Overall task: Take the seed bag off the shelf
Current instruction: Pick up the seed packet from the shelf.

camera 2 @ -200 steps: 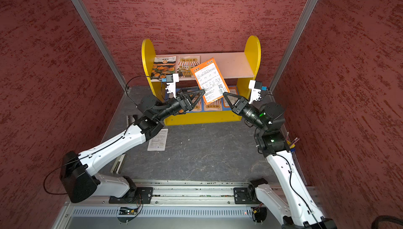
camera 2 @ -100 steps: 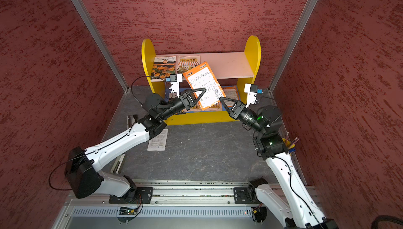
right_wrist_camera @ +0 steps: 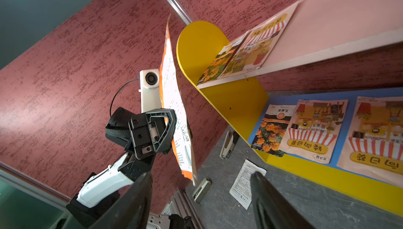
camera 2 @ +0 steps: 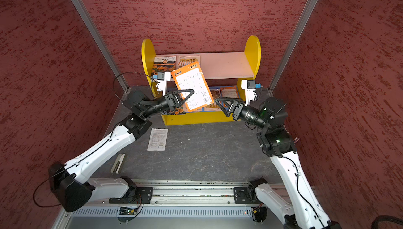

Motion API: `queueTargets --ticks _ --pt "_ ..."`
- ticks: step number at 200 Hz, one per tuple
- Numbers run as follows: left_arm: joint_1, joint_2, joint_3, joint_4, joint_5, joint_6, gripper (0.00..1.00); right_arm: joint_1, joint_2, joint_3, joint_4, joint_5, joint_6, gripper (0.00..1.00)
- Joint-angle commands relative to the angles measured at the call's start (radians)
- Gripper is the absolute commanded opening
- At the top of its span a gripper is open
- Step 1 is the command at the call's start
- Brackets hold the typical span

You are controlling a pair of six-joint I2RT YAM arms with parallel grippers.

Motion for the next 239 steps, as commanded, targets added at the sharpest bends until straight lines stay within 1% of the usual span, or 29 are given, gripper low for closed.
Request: queueTargets --ticks 1,21,42,88,102,114,147,160,169,173,177,183,191,195,198,202,214,220,239 --pt "0.017 -0.043 -0.009 -0.169 0.161 0.081 0.0 0.005 0.031 0.08 -0.135 -0.116 -0.122 0.74" --pt "0.013 -0.048 -0.004 -0.2 0.212 0.094 0.0 0.007 0.074 0.125 -0.14 -0.186 -0.124 0.73" --pt "0.0 -0.042 -0.001 -0.195 0.237 0.093 0.0 0.017 0.107 0.146 -0.125 -0.219 -0.12 0.71" --pt "-0.026 -0.022 0.018 -0.188 0.239 0.1 0.0 0.07 0.137 0.141 -0.097 -0.223 -0.122 0.65" --pt "-0.032 -0.012 0.027 -0.195 0.238 0.102 0.0 0.086 0.147 0.14 -0.093 -0.219 -0.124 0.6" --pt "-0.034 -0.009 0.031 -0.197 0.236 0.105 0.0 0.101 0.152 0.138 -0.092 -0.21 -0.128 0.51" --pt "-0.035 -0.019 0.025 -0.21 0.213 0.113 0.0 0.124 0.157 0.134 -0.116 -0.183 -0.153 0.2" --pt "-0.034 -0.022 0.028 -0.227 0.207 0.125 0.0 0.127 0.155 0.129 -0.118 -0.172 -0.156 0.11" --pt "-0.034 -0.026 0.029 -0.234 0.205 0.13 0.01 0.127 0.156 0.125 -0.116 -0.169 -0.153 0.07" --pt "-0.034 -0.027 0.03 -0.236 0.206 0.13 0.04 0.128 0.155 0.125 -0.115 -0.166 -0.152 0.05" --pt "-0.034 -0.027 0.03 -0.238 0.203 0.131 0.09 0.129 0.155 0.124 -0.112 -0.164 -0.15 0.03" --pt "-0.033 -0.029 0.029 -0.242 0.199 0.131 0.21 0.13 0.157 0.121 -0.105 -0.162 -0.143 0.0" --pt "-0.031 -0.03 0.028 -0.248 0.198 0.132 0.37 0.131 0.156 0.113 -0.089 -0.154 -0.128 0.0" --pt "-0.03 -0.031 0.028 -0.252 0.196 0.133 0.46 0.131 0.155 0.109 -0.081 -0.151 -0.119 0.0" --pt "-0.029 -0.033 0.029 -0.257 0.192 0.133 0.58 0.133 0.155 0.105 -0.074 -0.15 -0.111 0.0" --pt "-0.025 -0.034 0.029 -0.267 0.187 0.134 0.68 0.134 0.154 0.101 -0.068 -0.148 -0.105 0.0" --pt "-0.017 -0.05 0.029 -0.326 0.149 0.153 0.9 0.139 0.143 0.079 -0.06 -0.117 -0.098 0.0" --pt "-0.011 -0.066 0.031 -0.367 0.125 0.173 0.99 0.141 0.135 0.066 -0.064 -0.096 -0.097 0.0" --pt "0.012 -0.123 0.037 -0.5 0.059 0.238 1.0 0.157 0.114 0.012 -0.083 -0.029 -0.086 0.0"
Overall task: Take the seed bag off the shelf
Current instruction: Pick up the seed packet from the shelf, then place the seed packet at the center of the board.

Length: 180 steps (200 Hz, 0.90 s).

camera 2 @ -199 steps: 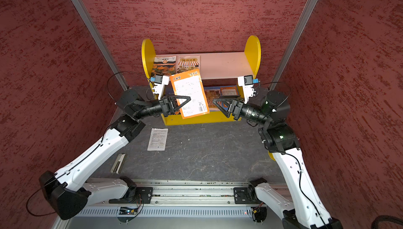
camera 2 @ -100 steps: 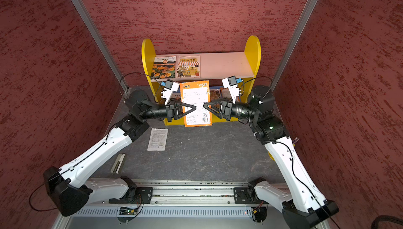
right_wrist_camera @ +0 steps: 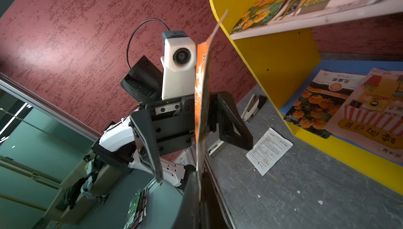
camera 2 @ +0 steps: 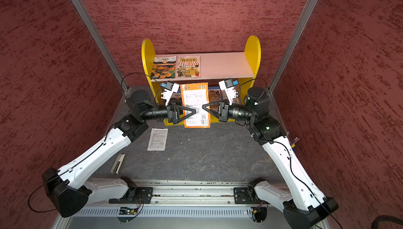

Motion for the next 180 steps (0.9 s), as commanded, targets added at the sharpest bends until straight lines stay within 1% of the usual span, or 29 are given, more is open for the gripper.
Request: queueTargets --ticks 1,15,35,53,73,99,129,175,180 --pt "0.029 -0.084 0.034 -0.168 -0.098 0.091 1.0 0.021 -0.032 -0.053 0.01 0.099 0.023 0.0" --pt "0.049 -0.133 0.03 -0.253 -0.136 0.122 1.0 0.051 -0.042 -0.103 -0.007 0.164 0.023 0.0" --pt "0.054 -0.206 0.028 -0.395 -0.229 0.18 1.0 0.1 -0.055 -0.19 -0.002 0.263 0.039 0.0" --pt "0.054 -0.268 0.013 -0.512 -0.303 0.217 1.0 0.139 -0.055 -0.277 0.044 0.335 0.066 0.0" --pt "0.054 -0.337 -0.038 -0.582 -0.351 0.233 1.0 0.185 -0.034 -0.367 0.123 0.383 0.113 0.0" --pt "0.054 -0.408 -0.11 -0.619 -0.377 0.227 1.0 0.257 0.04 -0.428 0.205 0.458 0.15 0.0" --pt "0.054 -0.478 -0.172 -0.621 -0.405 0.211 1.0 0.298 0.159 -0.475 0.343 0.496 0.203 0.0" --pt "0.053 -0.518 -0.205 -0.624 -0.43 0.191 1.0 0.342 0.371 -0.449 0.498 0.527 0.265 0.0" --pt "0.052 -0.519 -0.208 -0.621 -0.43 0.19 1.0 0.344 0.428 -0.443 0.518 0.529 0.276 0.0"
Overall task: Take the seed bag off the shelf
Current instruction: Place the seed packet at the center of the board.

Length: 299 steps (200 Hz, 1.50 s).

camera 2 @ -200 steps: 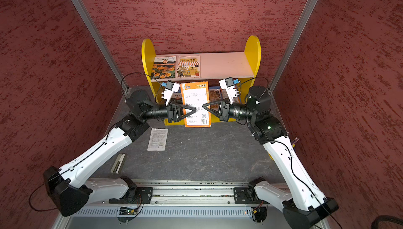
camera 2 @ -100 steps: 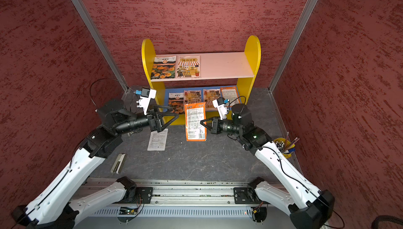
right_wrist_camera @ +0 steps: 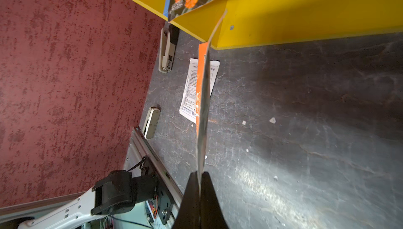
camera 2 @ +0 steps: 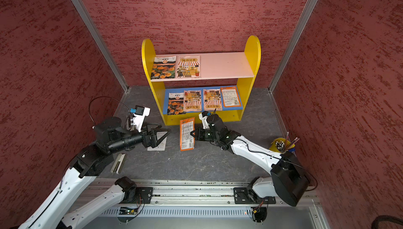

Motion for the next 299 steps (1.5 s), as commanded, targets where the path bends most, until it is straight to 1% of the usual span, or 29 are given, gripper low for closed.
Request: queueTargets --ticks 1,30,66,115,185,239,252,299 --pt "0.0 -0.015 -0.015 0.003 -0.023 -0.007 1.0 0.024 0.105 0.027 0.154 0.05 0.056 0.0" --pt "-0.001 -0.023 -0.025 0.009 -0.027 -0.014 1.0 0.038 0.248 0.071 0.237 0.039 0.104 0.0" --pt "-0.003 -0.031 -0.036 0.008 -0.039 -0.009 1.0 0.058 0.353 0.131 0.268 0.041 0.127 0.0" --pt "-0.005 -0.024 -0.056 0.028 -0.037 -0.011 1.0 0.06 0.434 0.196 0.234 0.032 0.134 0.0" --pt "-0.004 -0.024 -0.073 0.051 -0.036 -0.017 1.0 0.06 0.495 0.223 0.16 0.036 0.121 0.0" --pt "-0.005 -0.027 -0.079 0.049 -0.042 -0.016 1.0 0.06 0.511 0.234 0.089 0.063 0.089 0.09" --pt "-0.005 -0.031 -0.079 0.047 -0.045 -0.016 1.0 0.058 0.513 0.235 0.081 0.069 0.082 0.18" --pt "-0.005 -0.035 -0.08 0.045 -0.049 -0.017 1.0 0.046 0.51 0.246 0.021 0.115 0.048 0.26"
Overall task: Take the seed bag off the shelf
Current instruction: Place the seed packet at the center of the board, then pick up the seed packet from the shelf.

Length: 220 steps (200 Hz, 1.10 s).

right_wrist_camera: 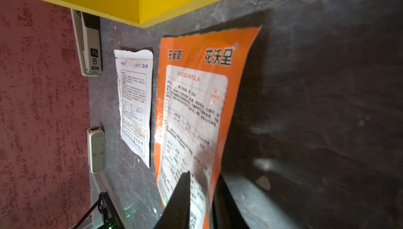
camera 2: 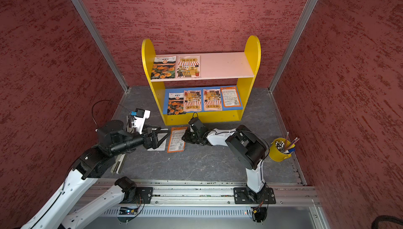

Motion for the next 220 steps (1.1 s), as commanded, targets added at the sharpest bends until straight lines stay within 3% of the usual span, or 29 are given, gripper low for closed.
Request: queueTargets --ticks 1,59,117,152,195,220 --pt "-0.004 -0.011 -0.01 0.022 -0.013 0.0 1.0 -0.007 0.004 0.036 -0.046 0.056 -0.035 0.26" --pt "-0.004 -0.013 -0.011 0.023 -0.015 -0.004 1.0 -0.025 -0.091 0.039 -0.198 0.205 -0.136 0.44" --pt "-0.004 -0.005 -0.001 0.026 -0.017 -0.001 1.0 -0.025 -0.426 -0.034 -0.316 0.209 -0.312 0.6" --pt "-0.006 0.028 0.019 0.046 -0.009 0.0 1.0 -0.025 -0.613 0.047 -0.518 0.222 -0.428 0.7" --pt "-0.021 0.089 0.081 0.07 -0.016 0.014 1.0 -0.025 -0.724 0.22 -0.711 0.249 -0.521 0.98" --pt "-0.038 0.145 0.156 0.071 -0.032 0.025 1.0 -0.024 -0.753 0.282 -0.758 0.271 -0.56 0.98"
